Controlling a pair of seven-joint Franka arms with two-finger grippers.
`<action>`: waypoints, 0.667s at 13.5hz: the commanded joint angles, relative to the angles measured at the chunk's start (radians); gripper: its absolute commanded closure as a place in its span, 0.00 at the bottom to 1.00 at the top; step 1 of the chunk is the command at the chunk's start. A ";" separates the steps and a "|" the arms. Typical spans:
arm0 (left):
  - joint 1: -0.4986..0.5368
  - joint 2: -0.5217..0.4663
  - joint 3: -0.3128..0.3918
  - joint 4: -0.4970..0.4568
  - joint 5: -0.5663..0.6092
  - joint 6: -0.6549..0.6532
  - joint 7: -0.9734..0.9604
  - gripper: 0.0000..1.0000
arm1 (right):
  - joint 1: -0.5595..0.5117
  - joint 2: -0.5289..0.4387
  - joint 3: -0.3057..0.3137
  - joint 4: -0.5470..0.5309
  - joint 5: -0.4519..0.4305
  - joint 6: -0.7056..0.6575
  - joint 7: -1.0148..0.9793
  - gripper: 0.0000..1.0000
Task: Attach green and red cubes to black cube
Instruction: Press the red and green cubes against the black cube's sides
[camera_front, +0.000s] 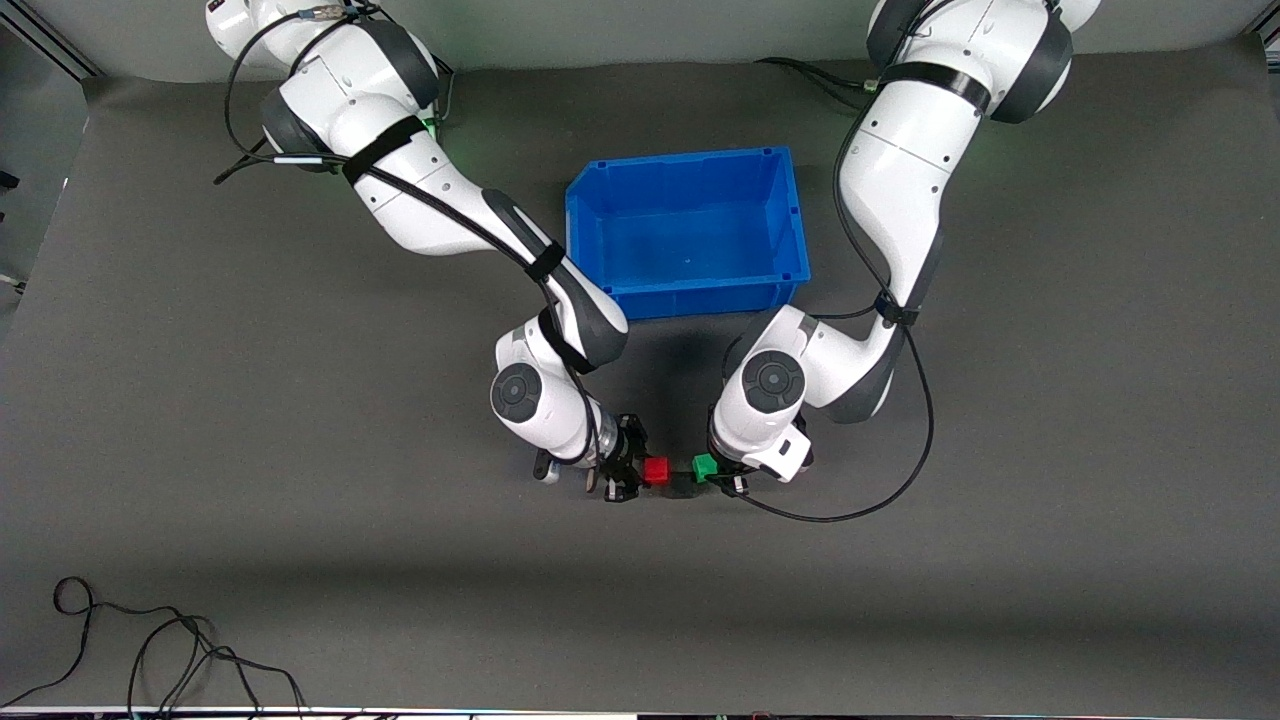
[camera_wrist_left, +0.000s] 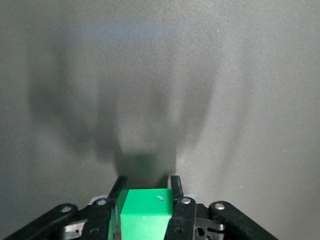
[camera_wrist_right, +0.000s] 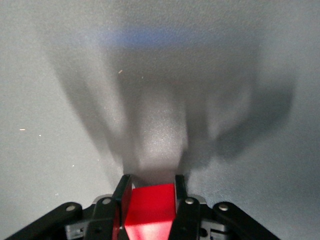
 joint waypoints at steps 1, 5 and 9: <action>-0.011 0.020 0.013 0.055 -0.005 -0.008 -0.022 1.00 | 0.021 0.043 -0.019 0.048 -0.009 0.027 0.032 1.00; -0.007 0.054 0.019 0.079 0.001 -0.007 -0.021 1.00 | 0.021 0.043 -0.017 0.050 -0.025 0.027 0.032 1.00; -0.009 0.065 0.021 0.083 0.004 0.032 -0.016 1.00 | 0.021 0.053 -0.017 0.058 -0.023 0.061 0.030 1.00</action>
